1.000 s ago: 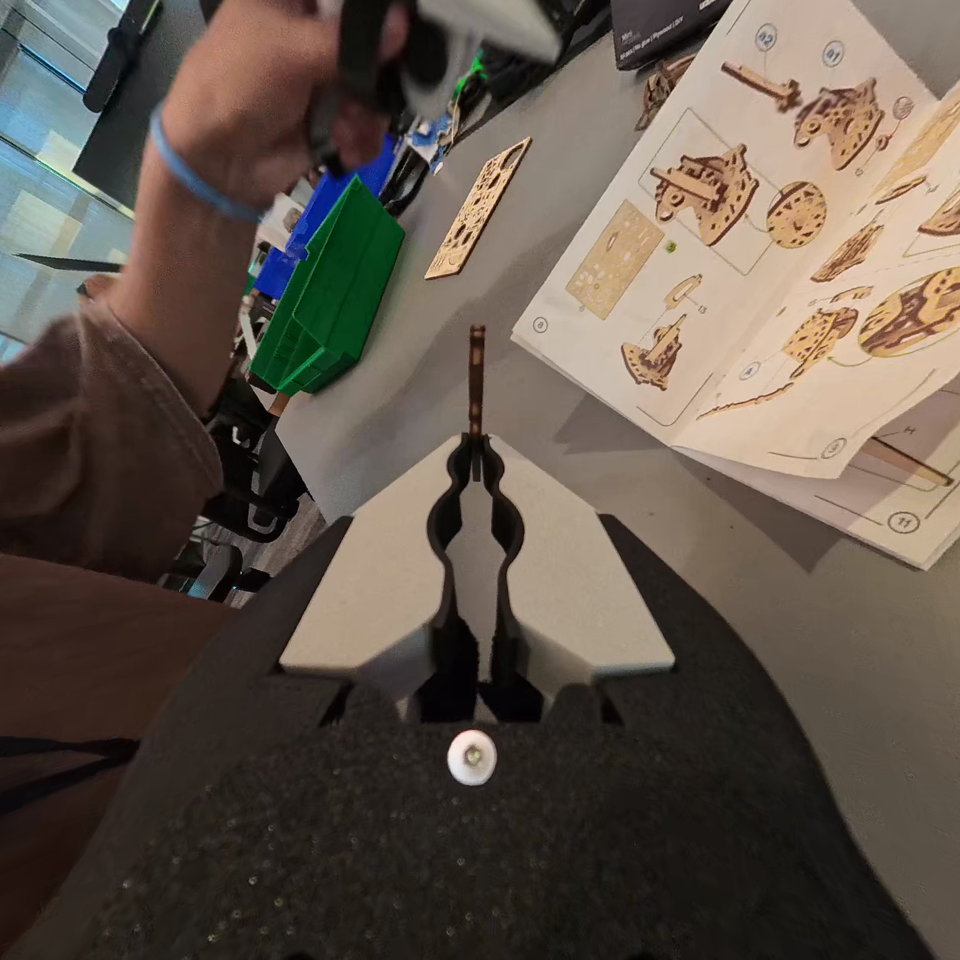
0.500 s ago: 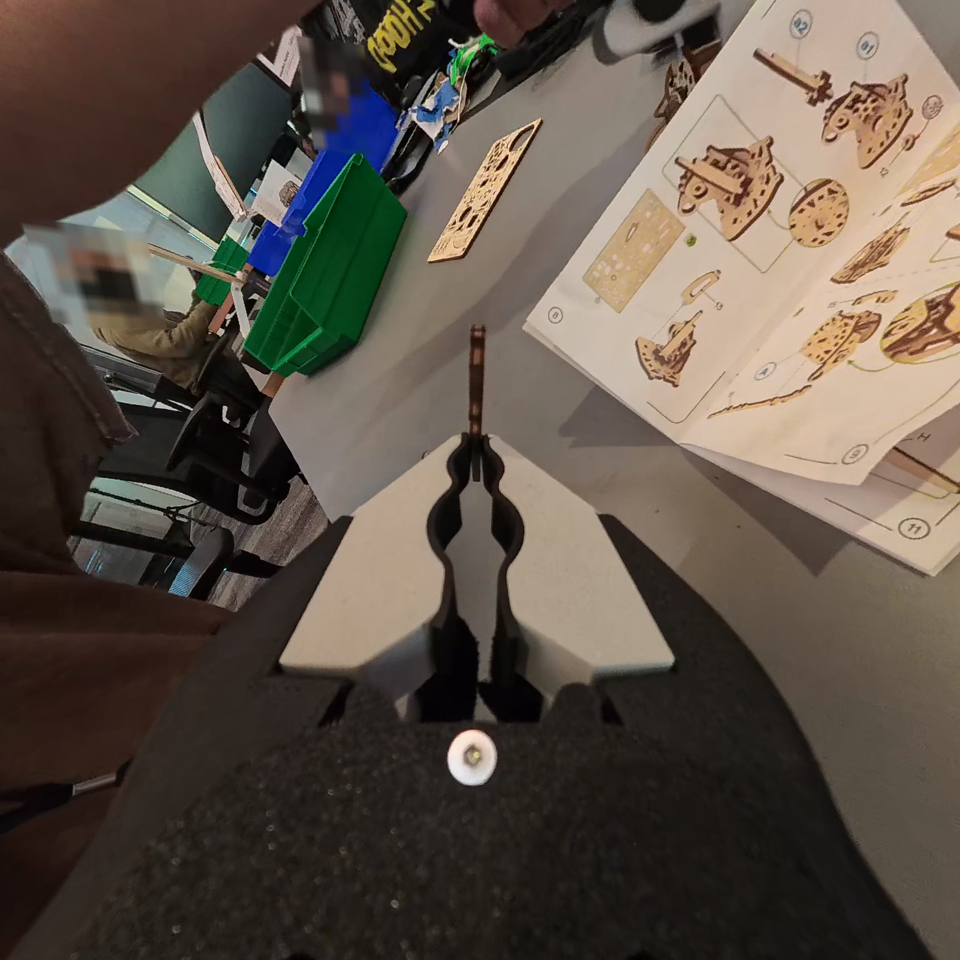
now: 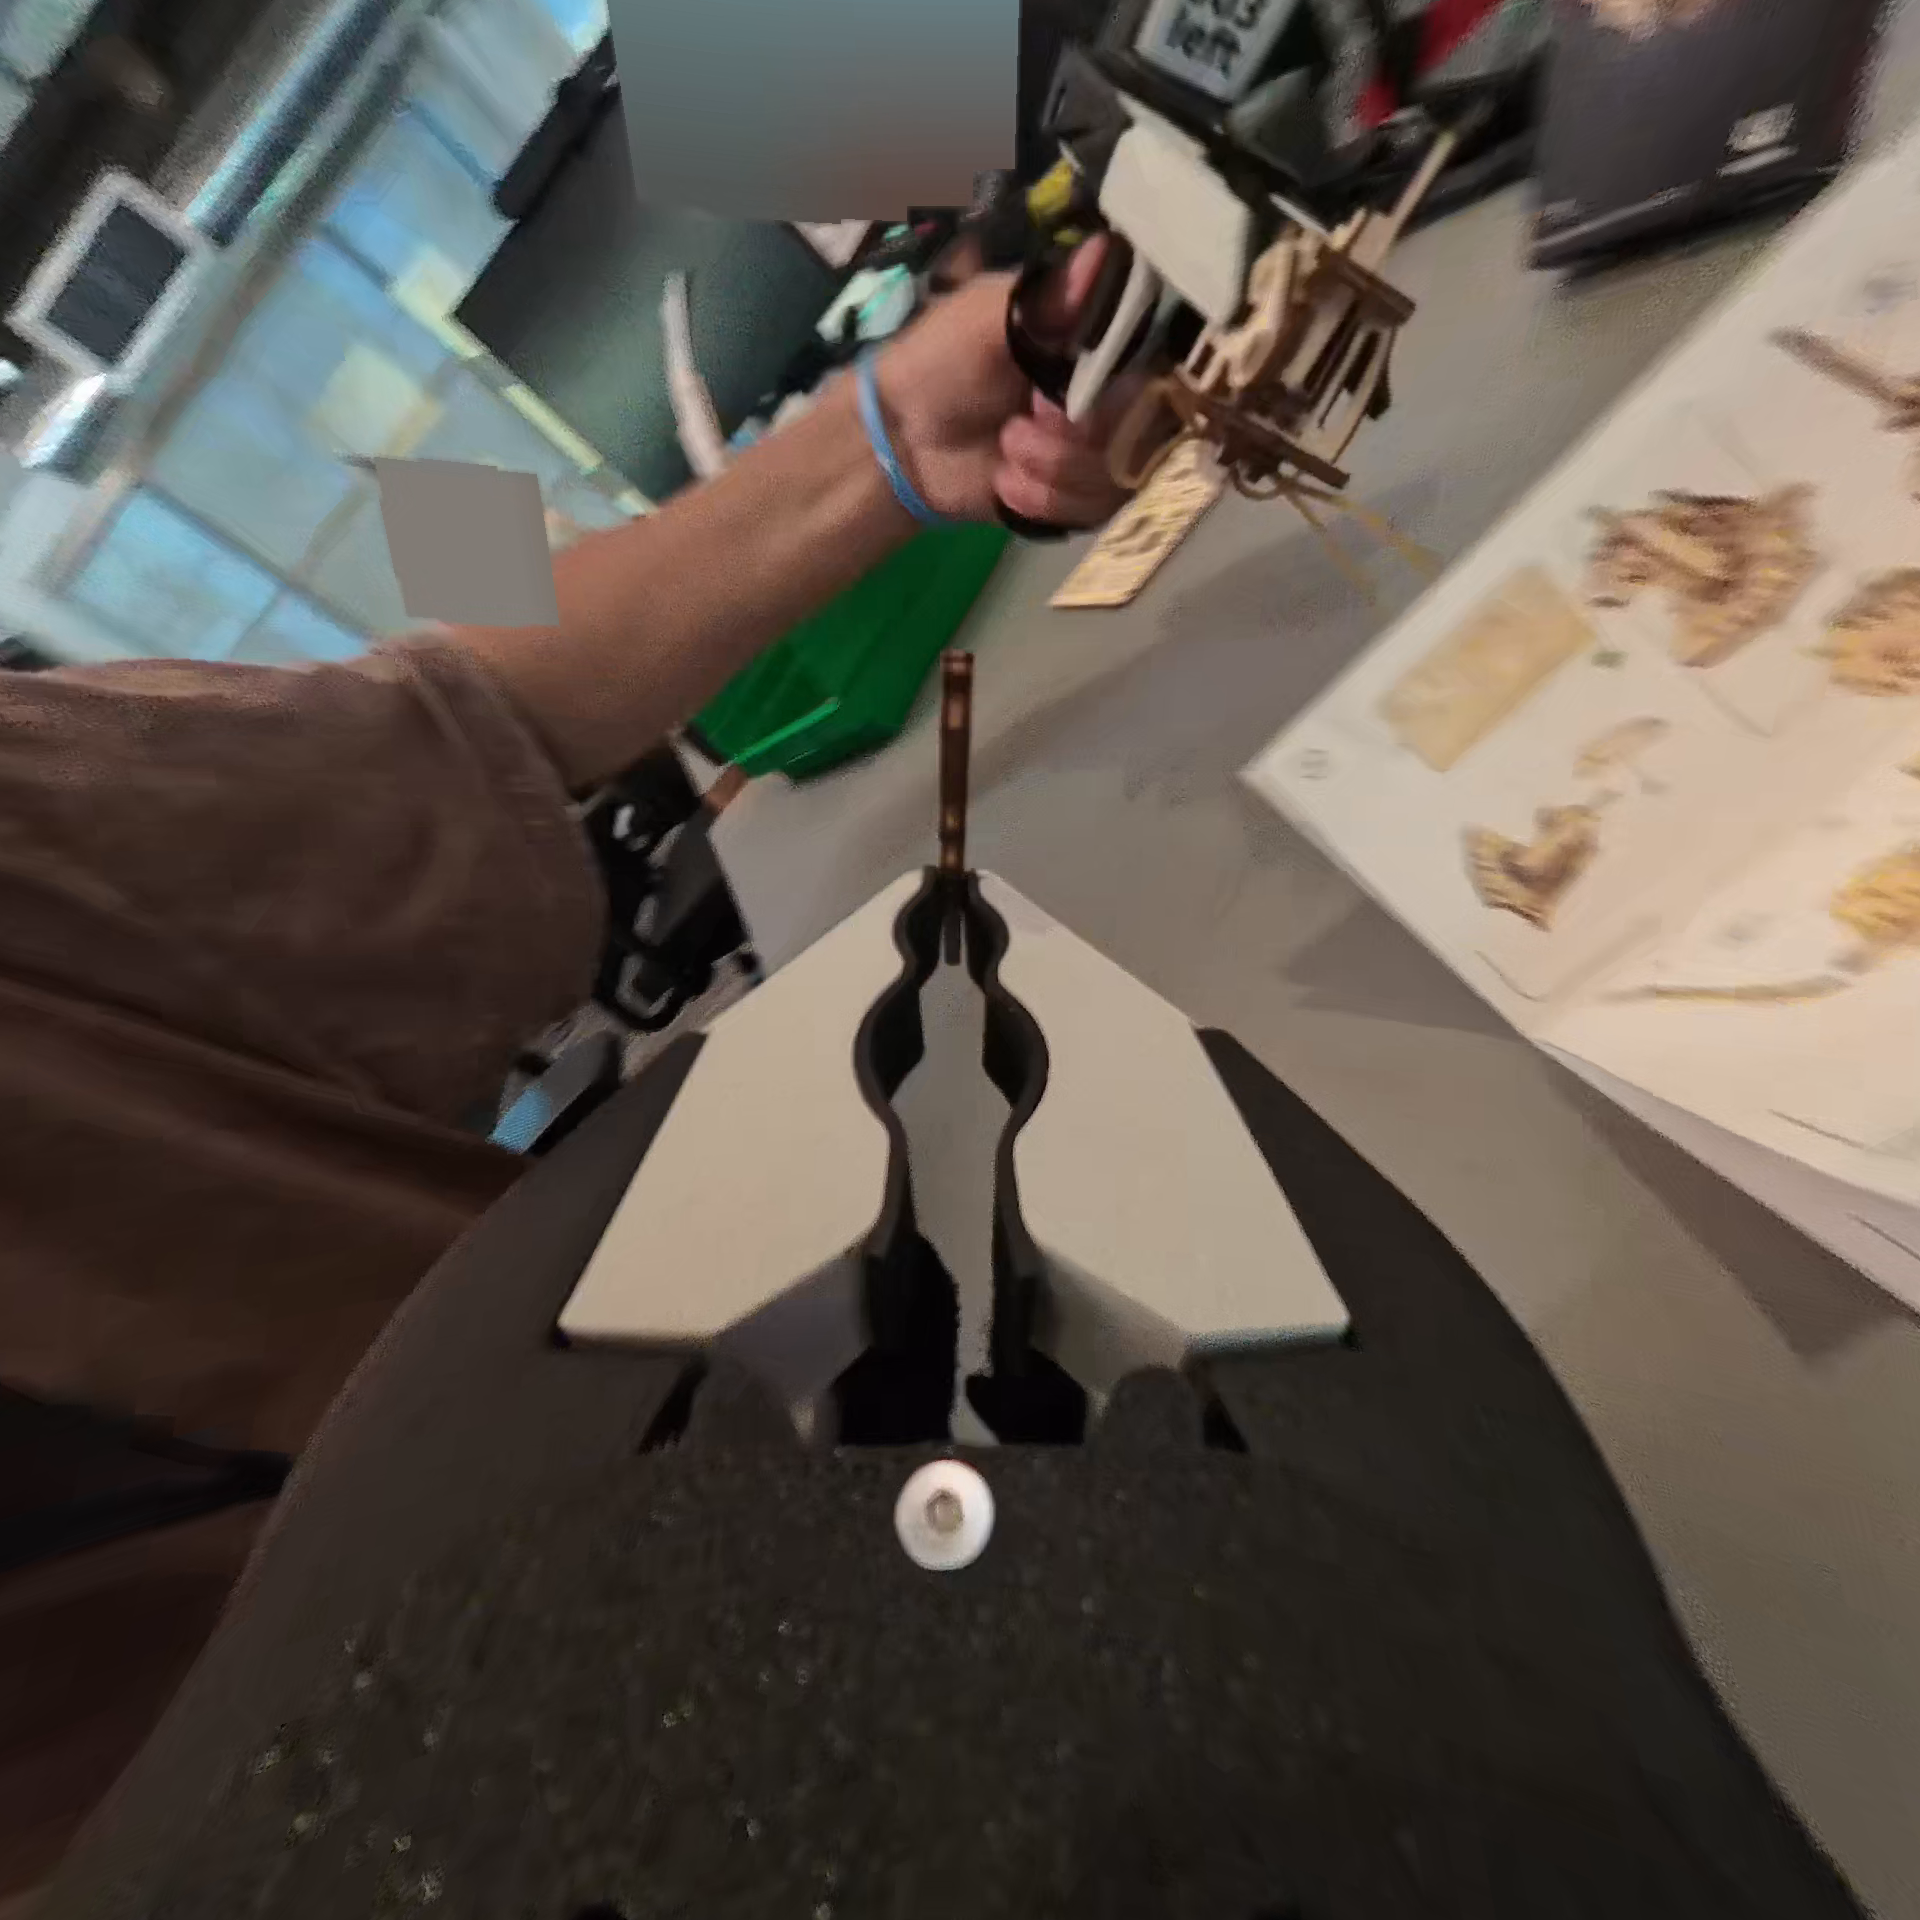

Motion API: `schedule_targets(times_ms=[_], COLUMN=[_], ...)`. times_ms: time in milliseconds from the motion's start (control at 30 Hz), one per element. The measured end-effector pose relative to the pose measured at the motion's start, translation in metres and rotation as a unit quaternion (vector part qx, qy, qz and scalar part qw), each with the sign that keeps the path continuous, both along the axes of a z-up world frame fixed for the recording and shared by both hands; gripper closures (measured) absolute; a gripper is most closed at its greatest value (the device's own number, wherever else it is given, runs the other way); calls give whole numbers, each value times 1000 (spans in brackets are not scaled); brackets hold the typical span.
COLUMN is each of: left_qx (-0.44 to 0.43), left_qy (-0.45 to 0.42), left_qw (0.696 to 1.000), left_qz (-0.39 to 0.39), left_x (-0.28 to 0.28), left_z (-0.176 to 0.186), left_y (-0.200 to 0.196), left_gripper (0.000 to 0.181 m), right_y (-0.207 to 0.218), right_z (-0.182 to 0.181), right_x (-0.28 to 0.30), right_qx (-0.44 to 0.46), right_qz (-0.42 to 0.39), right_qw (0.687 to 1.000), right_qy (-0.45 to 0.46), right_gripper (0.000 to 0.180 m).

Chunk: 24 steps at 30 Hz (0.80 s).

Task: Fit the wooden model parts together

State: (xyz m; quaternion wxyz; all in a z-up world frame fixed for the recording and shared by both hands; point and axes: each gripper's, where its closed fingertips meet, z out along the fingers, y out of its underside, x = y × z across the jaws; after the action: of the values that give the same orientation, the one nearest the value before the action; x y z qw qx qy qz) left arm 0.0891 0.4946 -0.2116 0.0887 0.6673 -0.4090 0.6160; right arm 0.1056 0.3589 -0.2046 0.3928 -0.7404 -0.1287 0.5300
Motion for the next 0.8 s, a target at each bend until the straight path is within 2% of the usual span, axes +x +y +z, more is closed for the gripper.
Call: schedule_targets(times_ms=[67,167,267,333,400,567,800], left_qx=[3,46,79,123,157,213,247], left_qy=[-101,-181,-229,-228,-223,-215,-193], left_qw=[995,982,970,966,962,953,950], left_qz=[-4,3,15,8,3,-6,11], left_x=[-12,-22,-31,-37,-41,-41,-39], left_z=[24,37,49,47,44,40,29], left_y=[-41,-96,-134,-151,-165,-184,-181], left_gripper=[141,141,141,141,141,141,141], right_y=[-13,-28,-44,-54,-61,-62,-57], right_z=[10,14,15,8,6,4,-14], right_x=[-15,-34,-50,-55,-59,-69,-71], right_qx=[18,30,35,36,49,47,19], right_qz=[49,99,140,169,191,194,189], right_qw=[999,994,987,977,967,962,958], right_qy=[-2,-38,-74,-126,-163,-185,-214], right_gripper=[177,177,177,177,177,177,177])
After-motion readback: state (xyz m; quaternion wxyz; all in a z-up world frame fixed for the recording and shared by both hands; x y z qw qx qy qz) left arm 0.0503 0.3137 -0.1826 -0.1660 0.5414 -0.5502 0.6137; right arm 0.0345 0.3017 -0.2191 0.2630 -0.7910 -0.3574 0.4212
